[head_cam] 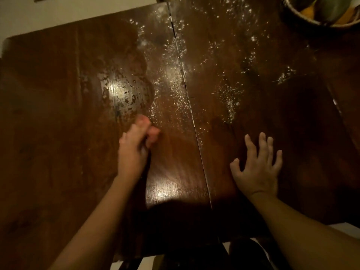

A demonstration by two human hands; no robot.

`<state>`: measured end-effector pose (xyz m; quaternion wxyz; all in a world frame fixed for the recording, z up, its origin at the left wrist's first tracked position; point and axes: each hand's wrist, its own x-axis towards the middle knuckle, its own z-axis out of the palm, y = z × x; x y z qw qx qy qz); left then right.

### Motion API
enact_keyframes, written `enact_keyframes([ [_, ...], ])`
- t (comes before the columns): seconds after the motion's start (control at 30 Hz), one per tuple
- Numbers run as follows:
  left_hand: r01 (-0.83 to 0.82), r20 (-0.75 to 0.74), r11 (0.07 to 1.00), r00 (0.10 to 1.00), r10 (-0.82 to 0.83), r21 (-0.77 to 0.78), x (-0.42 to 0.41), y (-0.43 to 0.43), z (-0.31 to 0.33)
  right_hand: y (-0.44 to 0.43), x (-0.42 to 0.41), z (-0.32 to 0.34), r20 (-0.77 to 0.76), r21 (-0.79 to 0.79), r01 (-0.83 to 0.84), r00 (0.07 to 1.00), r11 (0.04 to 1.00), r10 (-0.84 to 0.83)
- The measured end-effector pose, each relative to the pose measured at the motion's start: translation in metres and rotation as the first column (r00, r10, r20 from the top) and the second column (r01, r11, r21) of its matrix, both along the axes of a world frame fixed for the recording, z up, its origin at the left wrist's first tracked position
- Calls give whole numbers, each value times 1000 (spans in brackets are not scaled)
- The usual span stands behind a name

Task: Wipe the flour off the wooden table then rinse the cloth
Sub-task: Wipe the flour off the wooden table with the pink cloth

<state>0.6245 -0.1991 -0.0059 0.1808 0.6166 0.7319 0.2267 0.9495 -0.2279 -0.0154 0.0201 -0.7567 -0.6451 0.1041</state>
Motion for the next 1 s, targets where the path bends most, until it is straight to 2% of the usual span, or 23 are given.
enact_keyframes([
  [0.07,-343,-56,939,938,341,-15,10,31,-1,-1,1,0,3,7,6,1000,1000,-6],
  [0.1,-408,-108,913,908,405,-7,25,43,-2,-1,1,0,3,8,10,1000,1000,-10],
  [0.13,-392,-140,920,911,389,4,45,51,-2,0,1,-1,-2,9,15,1000,1000,-15],
  [0.2,-168,-160,986,973,168,12,90,48,-4,1,1,-1,-17,15,22,1000,1000,-22],
  [0.27,205,-115,979,972,-204,-12,123,22,-10,1,1,-2,-33,24,34,999,999,-33],
  [0.3,396,-74,918,915,-396,-24,127,7,-12,1,1,-3,-38,27,40,999,999,-39],
  [0.37,673,-27,739,738,-674,-34,111,-14,-10,0,2,-5,-41,32,46,998,998,-44],
  [0.4,746,-15,665,665,-747,-21,96,-17,-5,0,2,-5,-37,33,44,998,999,-42],
  [0.43,770,-5,638,638,-770,-5,79,-15,0,0,3,-5,-35,30,38,999,999,-37],
  [0.47,743,10,669,669,-743,10,63,-9,4,0,3,-4,-35,26,32,999,999,-31],
  [0.5,660,22,750,750,-661,31,47,-1,7,0,4,-3,-40,22,29,999,999,-28],
  [0.57,329,13,943,944,-330,55,20,23,5,1,3,-2,-62,16,37,997,999,-36],
  [0.6,104,-1,993,995,-104,55,16,38,2,2,4,-1,-73,11,43,996,999,-42],
  [0.67,-289,-44,957,956,290,33,31,71,-4,2,5,-1,-89,2,46,995,999,-45],
  [0.7,-378,-76,925,922,379,27,48,85,-8,3,5,0,-95,-5,45,994,999,-45],
  [0.73,-375,-86,926,922,378,40,68,96,-10,2,5,-1,-100,-12,44,994,999,-45],
  [0.8,-160,-48,983,985,165,85,116,104,-9,2,5,-2,-108,-5,54,993,999,-55],
  [0.87,197,-57,972,980,-191,130,164,92,-9,2,5,-2,-112,29,69,992,997,-65],
  [0.93,542,-31,837,840,-541,79,188,75,-9,3,4,-3,-104,58,75,992,996,-68],
  [1.0,719,-23,695,695,-719,-2,181,77,-12,2,5,-4,-100,71,81,992,994,-74],
])
